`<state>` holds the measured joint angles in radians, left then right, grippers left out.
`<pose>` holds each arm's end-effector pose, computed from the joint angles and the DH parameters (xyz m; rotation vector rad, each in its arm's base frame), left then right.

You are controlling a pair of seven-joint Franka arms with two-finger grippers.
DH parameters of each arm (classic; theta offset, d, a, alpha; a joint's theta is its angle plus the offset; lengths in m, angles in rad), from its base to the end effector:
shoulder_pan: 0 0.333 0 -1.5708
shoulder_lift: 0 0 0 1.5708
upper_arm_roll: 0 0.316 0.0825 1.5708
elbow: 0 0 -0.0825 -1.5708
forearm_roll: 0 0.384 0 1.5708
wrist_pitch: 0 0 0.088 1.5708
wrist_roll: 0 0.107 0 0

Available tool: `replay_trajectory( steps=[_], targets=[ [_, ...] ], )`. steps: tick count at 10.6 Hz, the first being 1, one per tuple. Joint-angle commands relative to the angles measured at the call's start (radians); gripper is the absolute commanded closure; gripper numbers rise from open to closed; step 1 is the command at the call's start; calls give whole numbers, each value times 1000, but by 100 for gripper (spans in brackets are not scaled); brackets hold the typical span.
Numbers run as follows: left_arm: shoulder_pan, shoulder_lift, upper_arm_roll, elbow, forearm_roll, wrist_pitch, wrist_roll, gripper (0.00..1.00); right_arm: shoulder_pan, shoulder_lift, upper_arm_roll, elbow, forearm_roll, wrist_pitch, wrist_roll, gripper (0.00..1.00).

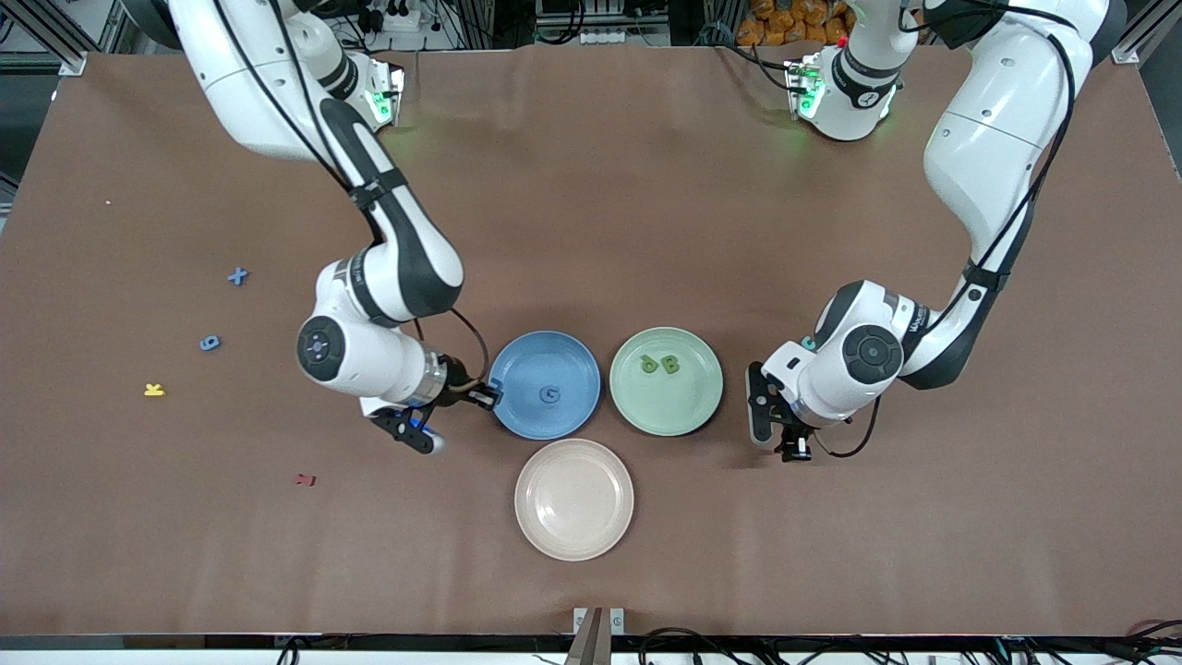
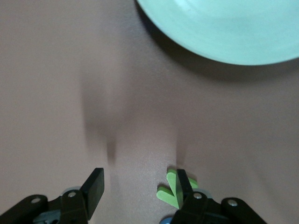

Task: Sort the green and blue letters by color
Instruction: 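Release the E with the right gripper while the left gripper grasps the N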

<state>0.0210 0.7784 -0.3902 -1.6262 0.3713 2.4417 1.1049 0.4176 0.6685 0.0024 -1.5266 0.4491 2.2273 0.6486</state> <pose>0.6641 -0.2171 0.1996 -2.1316 2.2628 -0.1694 0.6462 0.3030 0.2707 -2.7194 0.6951 0.2221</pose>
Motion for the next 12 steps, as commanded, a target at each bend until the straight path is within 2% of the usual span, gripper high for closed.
replay_trajectory(
  steps=[1,3,4,5,6,7,9,12],
  targets=[
    [-3,13,4,9,20,52,229,31,-2,14,-7,19,13,20,42,0],
    [11,12,2,3,12,57,326,31,-7,0,-15,-22,-9,17,19,0],
    [11,12,2,-6,11,57,354,35,-26,-15,-33,-56,-39,2,-53,0],
    [5,12,2,-14,11,57,374,44,-64,-30,-41,-84,-47,-30,-160,0],
    [14,10,2,-29,12,57,377,39,-118,-58,-45,-125,-49,-52,-269,0],
    [20,5,1,-30,11,57,394,39,-155,-87,-65,-179,-64,-52,-355,0],
    [30,1,-4,-44,11,56,398,39,-175,-141,-171,-266,-139,-52,-559,0],
    [68,-1,-41,-44,9,54,412,37,-195,-156,-355,-332,-147,-43,-917,0]
  ],
)
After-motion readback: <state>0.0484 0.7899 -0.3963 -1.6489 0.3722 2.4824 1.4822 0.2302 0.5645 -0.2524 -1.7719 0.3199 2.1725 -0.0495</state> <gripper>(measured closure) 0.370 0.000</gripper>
